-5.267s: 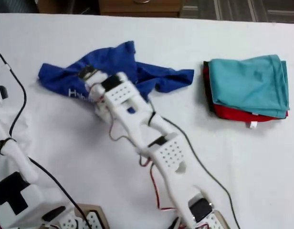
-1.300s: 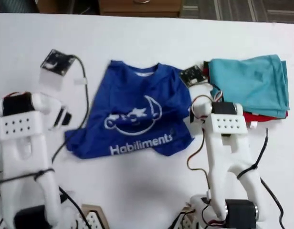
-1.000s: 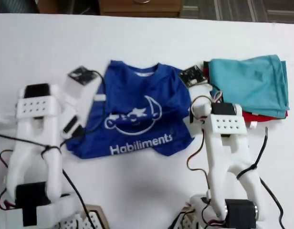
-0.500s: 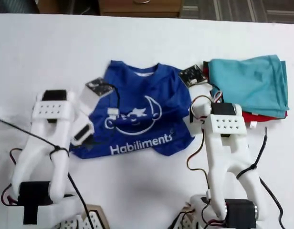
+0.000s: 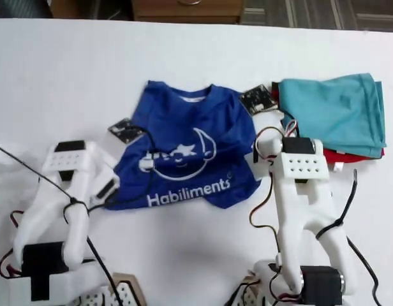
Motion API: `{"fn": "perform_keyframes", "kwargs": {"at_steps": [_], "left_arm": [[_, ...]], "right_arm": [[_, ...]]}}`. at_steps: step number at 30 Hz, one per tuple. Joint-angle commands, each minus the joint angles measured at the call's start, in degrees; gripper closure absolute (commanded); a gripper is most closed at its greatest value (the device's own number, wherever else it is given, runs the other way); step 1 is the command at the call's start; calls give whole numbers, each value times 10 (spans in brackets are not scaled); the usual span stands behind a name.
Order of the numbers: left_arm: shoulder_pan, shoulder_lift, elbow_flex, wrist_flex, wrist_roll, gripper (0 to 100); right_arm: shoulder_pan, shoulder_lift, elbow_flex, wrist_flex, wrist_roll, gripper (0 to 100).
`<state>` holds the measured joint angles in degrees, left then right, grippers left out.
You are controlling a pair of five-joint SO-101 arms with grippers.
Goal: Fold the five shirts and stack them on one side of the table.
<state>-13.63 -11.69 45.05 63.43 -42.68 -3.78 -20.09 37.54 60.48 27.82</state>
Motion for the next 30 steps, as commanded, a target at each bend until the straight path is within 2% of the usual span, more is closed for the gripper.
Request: {"fn": "perform_keyframes", "kwargs": {"at_steps": [1, 5, 10, 14, 19, 26, 30], "left_arm": [[-25, -4, -14, -3, -3, 962], [-62, -4, -58, 20, -4, 973], [-100, -4, -134, 85, -4, 973], [-113, 0, -166, 132, -36, 973], [-113, 0, -164, 140, -37, 973], [-113, 0, -164, 138, -36, 973], [-113, 0, -164, 138, -36, 973]], "right_arm": [[-13, -22, -11, -38, -39, 822], [-40, 4, -62, -49, -84, 822], [-94, 130, -205, -28, -120, 820], [-145, 282, -400, 52, -137, 819], [-196, 489, -681, 173, -172, 818], [-239, 748, -1062, 308, -222, 817], [-245, 856, -1202, 355, -222, 773]]}}
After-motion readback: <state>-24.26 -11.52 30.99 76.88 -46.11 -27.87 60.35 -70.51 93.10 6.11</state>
